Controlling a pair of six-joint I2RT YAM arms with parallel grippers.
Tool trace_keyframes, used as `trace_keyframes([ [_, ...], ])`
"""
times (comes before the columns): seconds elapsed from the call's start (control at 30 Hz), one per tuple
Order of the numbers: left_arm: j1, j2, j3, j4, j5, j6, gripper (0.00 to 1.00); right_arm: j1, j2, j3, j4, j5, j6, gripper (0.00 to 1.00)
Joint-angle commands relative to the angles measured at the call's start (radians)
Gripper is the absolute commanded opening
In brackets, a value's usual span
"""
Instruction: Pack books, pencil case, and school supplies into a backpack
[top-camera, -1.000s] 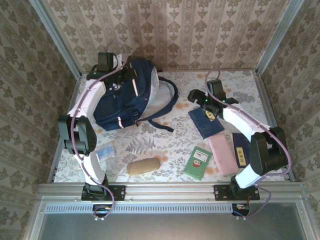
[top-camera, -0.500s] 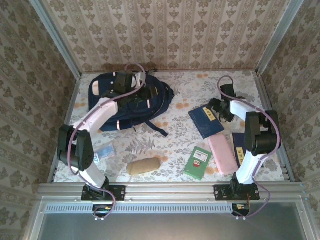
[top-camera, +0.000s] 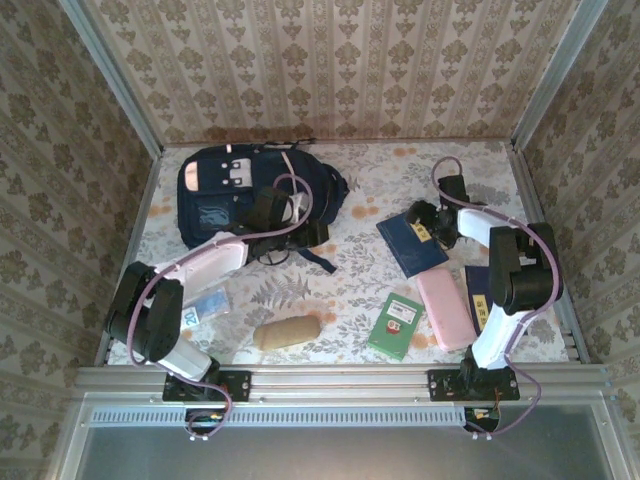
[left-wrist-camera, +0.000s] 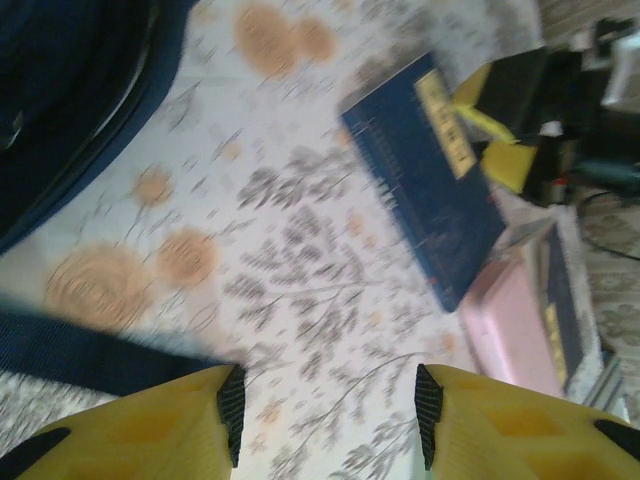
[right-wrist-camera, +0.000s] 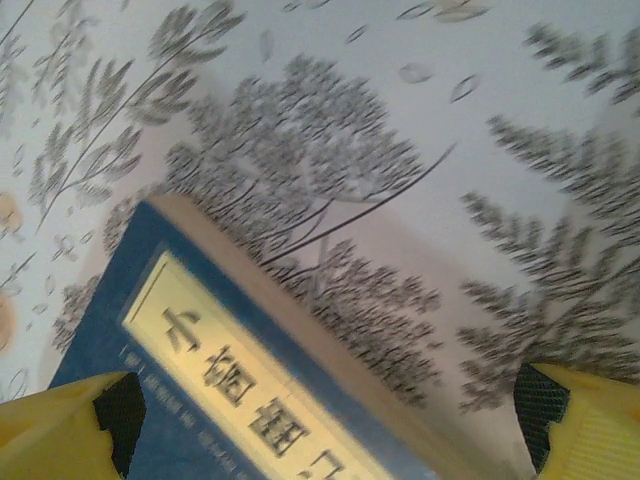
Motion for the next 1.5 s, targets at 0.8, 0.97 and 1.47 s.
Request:
trace_keyframes([
  [0.8,-0.104,0.27,-0.005,0.104,-0.119,-0.123,0.52,0.312,-0.146,-0.277,0.206,-0.286,0.129,0.75],
  [0.97,-0.11,0.321,0.057,0.063,-0.141,-0.106,0.52,0.311,-0.114,-0.267,0.226,-0.284,0.149,0.7],
  [1.47,-0.162,0.403,0.091,0.14,-0.037,-0.15,0.43,0.312,-0.141,-0.29,0.334,-0.39,0.275,0.5],
])
